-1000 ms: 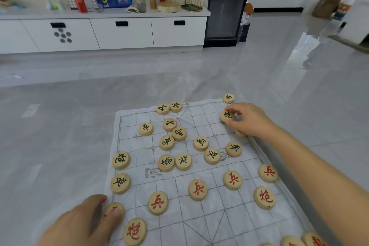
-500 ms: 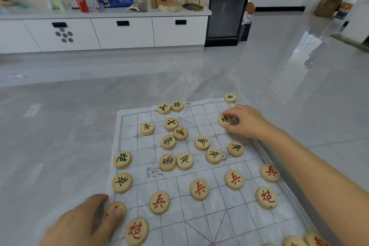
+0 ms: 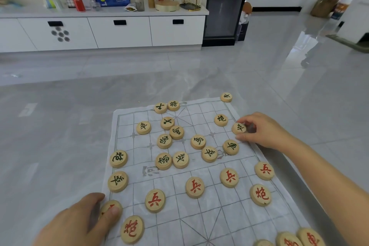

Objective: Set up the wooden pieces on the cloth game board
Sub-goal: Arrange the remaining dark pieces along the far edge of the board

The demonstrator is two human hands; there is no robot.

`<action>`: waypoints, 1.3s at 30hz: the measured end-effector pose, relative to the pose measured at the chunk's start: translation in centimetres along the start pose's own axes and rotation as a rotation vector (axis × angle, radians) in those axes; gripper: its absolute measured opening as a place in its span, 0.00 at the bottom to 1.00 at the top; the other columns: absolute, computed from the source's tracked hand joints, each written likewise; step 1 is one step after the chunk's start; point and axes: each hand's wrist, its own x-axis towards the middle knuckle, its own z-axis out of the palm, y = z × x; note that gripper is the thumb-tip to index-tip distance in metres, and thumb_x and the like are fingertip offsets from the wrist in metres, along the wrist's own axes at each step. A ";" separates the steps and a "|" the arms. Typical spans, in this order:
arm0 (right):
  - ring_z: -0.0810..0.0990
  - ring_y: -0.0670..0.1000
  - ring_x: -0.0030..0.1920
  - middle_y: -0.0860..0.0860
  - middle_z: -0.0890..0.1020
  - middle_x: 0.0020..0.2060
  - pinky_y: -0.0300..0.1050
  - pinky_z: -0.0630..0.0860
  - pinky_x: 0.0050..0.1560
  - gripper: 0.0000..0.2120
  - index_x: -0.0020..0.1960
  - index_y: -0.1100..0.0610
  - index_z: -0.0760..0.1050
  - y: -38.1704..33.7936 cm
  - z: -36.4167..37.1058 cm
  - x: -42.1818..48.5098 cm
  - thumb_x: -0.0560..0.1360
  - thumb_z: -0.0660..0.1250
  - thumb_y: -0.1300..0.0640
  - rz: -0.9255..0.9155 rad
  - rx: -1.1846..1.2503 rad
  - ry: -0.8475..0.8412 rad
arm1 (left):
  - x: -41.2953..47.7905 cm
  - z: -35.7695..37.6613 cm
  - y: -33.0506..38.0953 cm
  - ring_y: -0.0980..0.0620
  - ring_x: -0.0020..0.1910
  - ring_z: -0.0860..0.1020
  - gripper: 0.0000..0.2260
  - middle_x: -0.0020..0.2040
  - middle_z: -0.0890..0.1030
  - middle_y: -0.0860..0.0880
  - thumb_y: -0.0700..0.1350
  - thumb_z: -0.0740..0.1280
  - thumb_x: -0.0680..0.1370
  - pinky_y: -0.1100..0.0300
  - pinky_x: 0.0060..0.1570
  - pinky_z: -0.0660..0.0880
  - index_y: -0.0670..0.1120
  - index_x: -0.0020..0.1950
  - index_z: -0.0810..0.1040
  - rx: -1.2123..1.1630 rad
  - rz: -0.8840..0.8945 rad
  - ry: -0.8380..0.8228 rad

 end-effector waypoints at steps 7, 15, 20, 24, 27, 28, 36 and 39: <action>0.72 0.44 0.41 0.48 0.75 0.47 0.38 0.65 0.38 0.16 0.56 0.46 0.76 0.5 -1.3 0.5 0.69 0.71 0.45 0.070 0.159 0.218 | 0.1 0.3 -0.5 0.57 0.60 0.74 0.25 0.61 0.75 0.58 0.68 0.54 0.72 0.62 0.58 0.70 0.58 0.64 0.66 -0.024 -0.002 0.017; 0.73 0.48 0.50 0.47 0.73 0.49 0.48 0.72 0.55 0.22 0.61 0.46 0.75 -0.3 0.0 0.0 0.69 0.71 0.44 0.020 0.031 0.054 | -0.1 0.4 -0.6 0.56 0.60 0.74 0.25 0.61 0.75 0.58 0.67 0.56 0.72 0.60 0.59 0.69 0.58 0.64 0.67 -0.033 -0.009 0.020; 0.68 0.52 0.62 0.48 0.71 0.57 0.51 0.65 0.62 0.31 0.69 0.43 0.65 -1.3 -0.1 -0.1 0.69 0.67 0.39 0.029 -0.194 0.053 | -0.1 0.3 -0.6 0.55 0.61 0.74 0.25 0.62 0.75 0.57 0.68 0.56 0.72 0.59 0.60 0.70 0.58 0.65 0.67 -0.050 -0.023 0.008; 0.68 0.49 0.60 0.45 0.72 0.54 0.47 0.61 0.61 0.22 0.64 0.45 0.72 -4.9 0.5 -0.8 0.71 0.68 0.42 -0.118 -0.068 0.125 | -0.2 0.1 -0.4 0.55 0.60 0.74 0.25 0.61 0.75 0.56 0.67 0.56 0.72 0.59 0.60 0.70 0.57 0.65 0.67 -0.056 -0.020 0.001; 0.69 0.47 0.60 0.44 0.72 0.53 0.47 0.61 0.62 0.18 0.61 0.46 0.75 -7.2 1.6 -0.9 0.72 0.66 0.43 -0.244 -0.078 0.054 | -0.2 0.0 -0.3 0.55 0.61 0.74 0.25 0.62 0.75 0.56 0.68 0.56 0.72 0.59 0.61 0.70 0.57 0.65 0.67 -0.058 -0.026 -0.001; 0.69 0.47 0.60 0.44 0.73 0.54 0.48 0.61 0.62 0.17 0.60 0.46 0.75 -7.7 1.8 -0.9 0.73 0.66 0.44 -0.264 -0.087 0.044 | -0.2 0.0 -0.3 0.55 0.60 0.74 0.25 0.62 0.75 0.56 0.68 0.56 0.72 0.59 0.61 0.70 0.57 0.65 0.67 -0.060 -0.028 -0.003; 0.72 0.47 0.53 0.43 0.74 0.47 0.50 0.65 0.61 0.10 0.53 0.47 0.79 -7.9 1.0 -1.3 0.74 0.65 0.47 -0.267 -0.098 0.022 | -0.6 -0.1 -0.2 0.55 0.59 0.75 0.24 0.58 0.76 0.56 0.67 0.56 0.73 0.61 0.54 0.70 0.58 0.65 0.67 -0.030 -0.013 0.014; 0.70 0.45 0.51 0.43 0.74 0.49 0.48 0.66 0.59 0.15 0.53 0.46 0.78 -8.0 0.6 -2.2 0.70 0.67 0.39 -0.241 -0.118 -0.041 | -0.7 -0.2 -0.1 0.55 0.59 0.74 0.24 0.59 0.76 0.56 0.67 0.55 0.73 0.61 0.54 0.70 0.58 0.65 0.66 -0.019 -0.011 0.009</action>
